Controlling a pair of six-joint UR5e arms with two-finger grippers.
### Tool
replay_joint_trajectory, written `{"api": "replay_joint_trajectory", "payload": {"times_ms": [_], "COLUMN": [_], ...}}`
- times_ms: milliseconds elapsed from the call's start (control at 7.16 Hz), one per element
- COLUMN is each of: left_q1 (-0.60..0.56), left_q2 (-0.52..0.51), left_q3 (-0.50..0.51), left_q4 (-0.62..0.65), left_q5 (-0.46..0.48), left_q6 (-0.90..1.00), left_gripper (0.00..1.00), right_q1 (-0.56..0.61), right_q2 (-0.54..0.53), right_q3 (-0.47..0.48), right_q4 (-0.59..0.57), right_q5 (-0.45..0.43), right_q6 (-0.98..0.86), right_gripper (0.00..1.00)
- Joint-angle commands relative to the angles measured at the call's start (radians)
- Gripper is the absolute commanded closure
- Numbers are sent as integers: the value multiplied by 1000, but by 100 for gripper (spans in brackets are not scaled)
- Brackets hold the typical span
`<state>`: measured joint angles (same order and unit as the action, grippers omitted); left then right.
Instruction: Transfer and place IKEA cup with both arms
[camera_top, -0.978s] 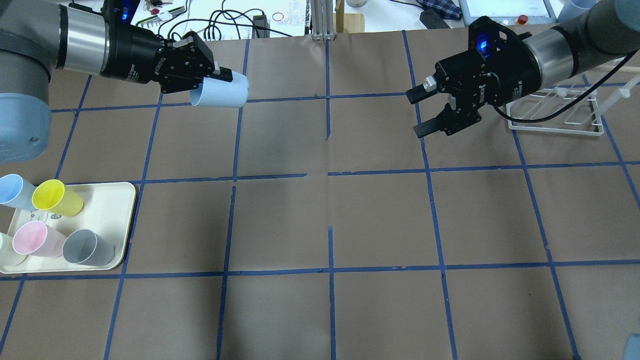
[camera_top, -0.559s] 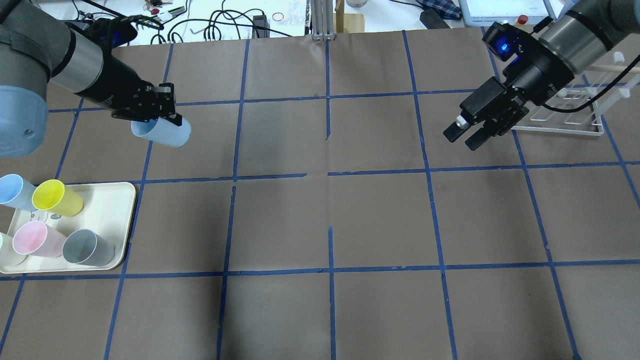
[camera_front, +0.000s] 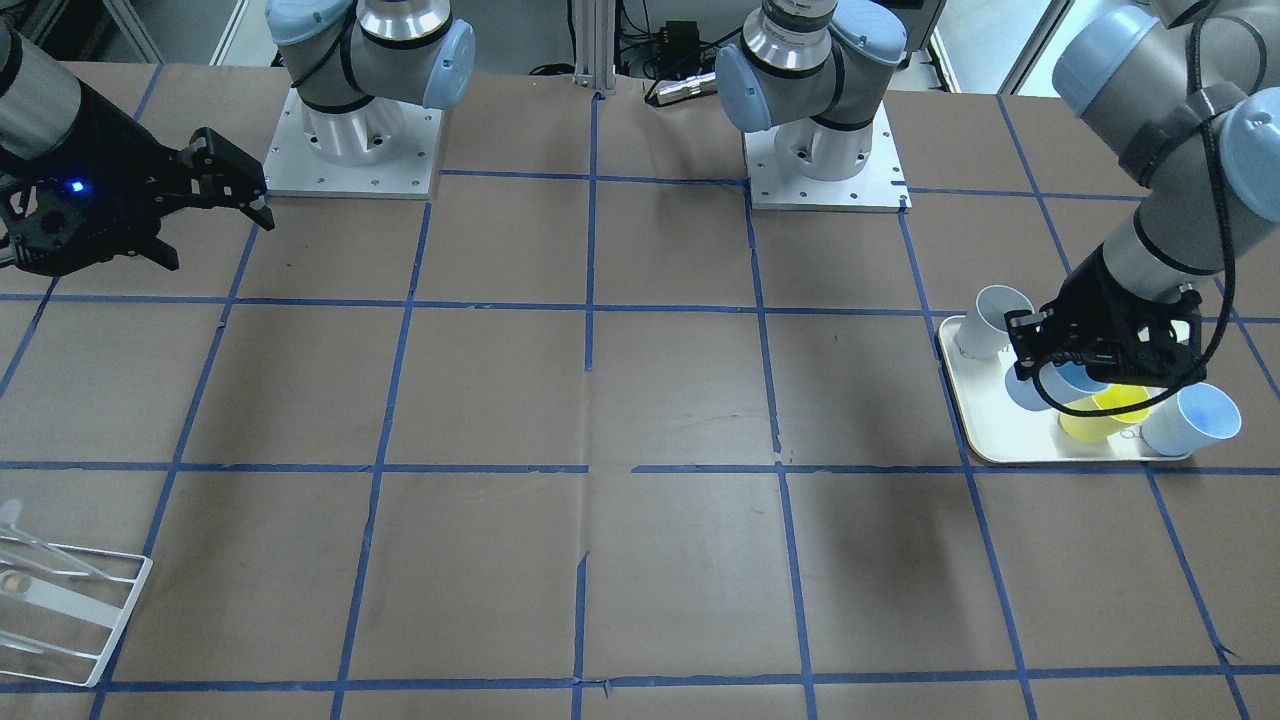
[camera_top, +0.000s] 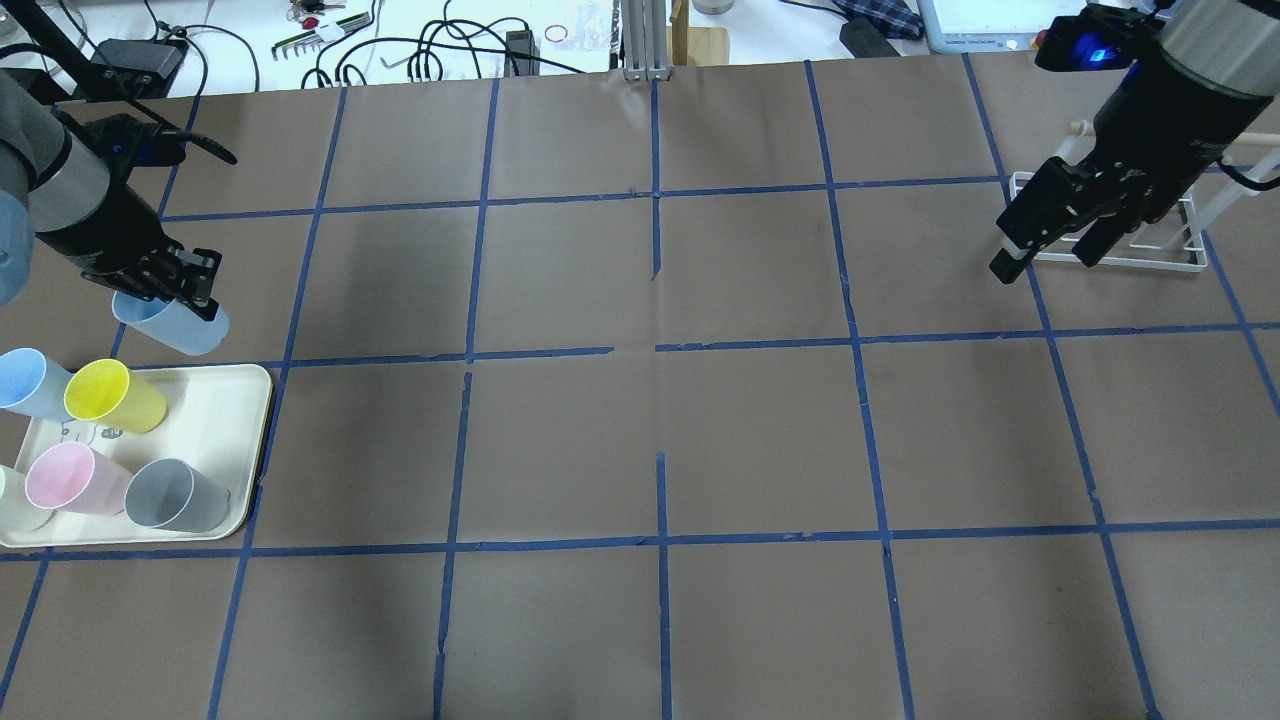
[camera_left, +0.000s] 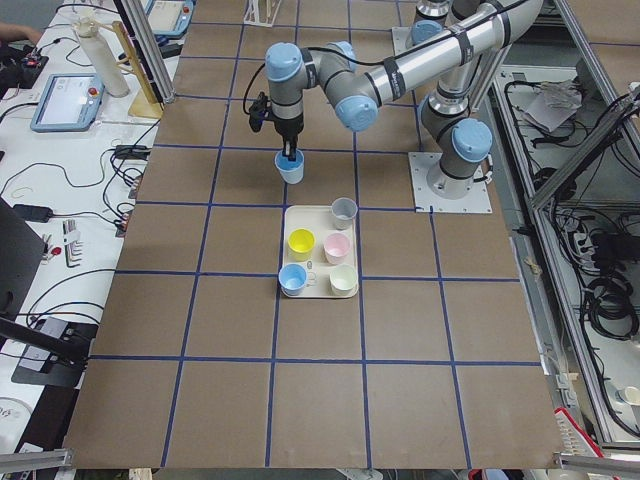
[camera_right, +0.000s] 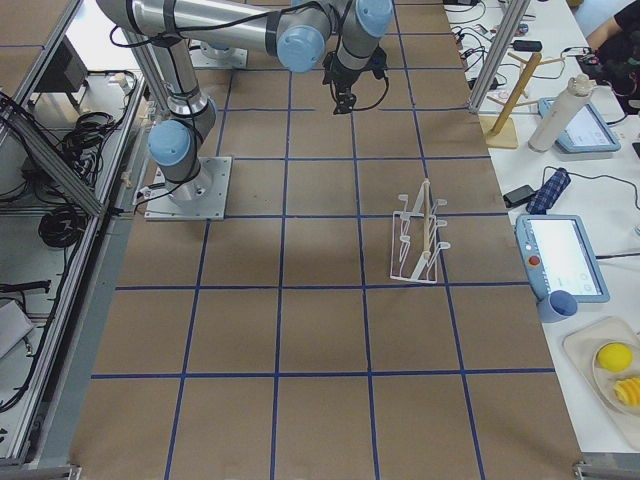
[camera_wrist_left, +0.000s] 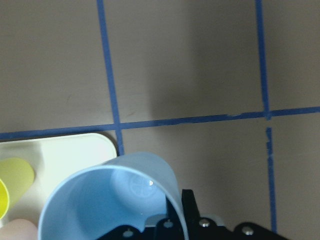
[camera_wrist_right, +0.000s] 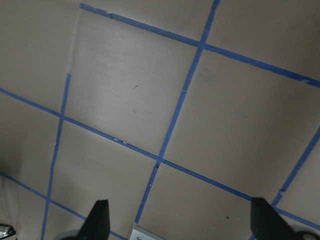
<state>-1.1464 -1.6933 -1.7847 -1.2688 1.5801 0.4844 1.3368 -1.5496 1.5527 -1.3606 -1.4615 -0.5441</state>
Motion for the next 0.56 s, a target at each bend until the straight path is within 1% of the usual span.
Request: {"api": "replay_joint_trajectory", "payload": {"times_ms": [0,140,279,419], "left_q1": [34,36,48,77], "left_q2": [-74,-94,-112,-133], "left_q3": [-21,-44,-65,-87], "left_q4": [81,106,139,158], "left_q5": [8,6,8,23], "left_q6": [14,14,13,14], "left_gripper": [100,100,100,100], "right_q1": [138,206,247,271], "right_q2": [-9,-4,-6,-3], "right_q3": [6,21,50,82], "right_q4": [-99,-150,-226,-359], "right_q5": [-104,-172,-165,-171], "right_q6": [326,460,489,527], "right_gripper": [0,0,0,0]}}
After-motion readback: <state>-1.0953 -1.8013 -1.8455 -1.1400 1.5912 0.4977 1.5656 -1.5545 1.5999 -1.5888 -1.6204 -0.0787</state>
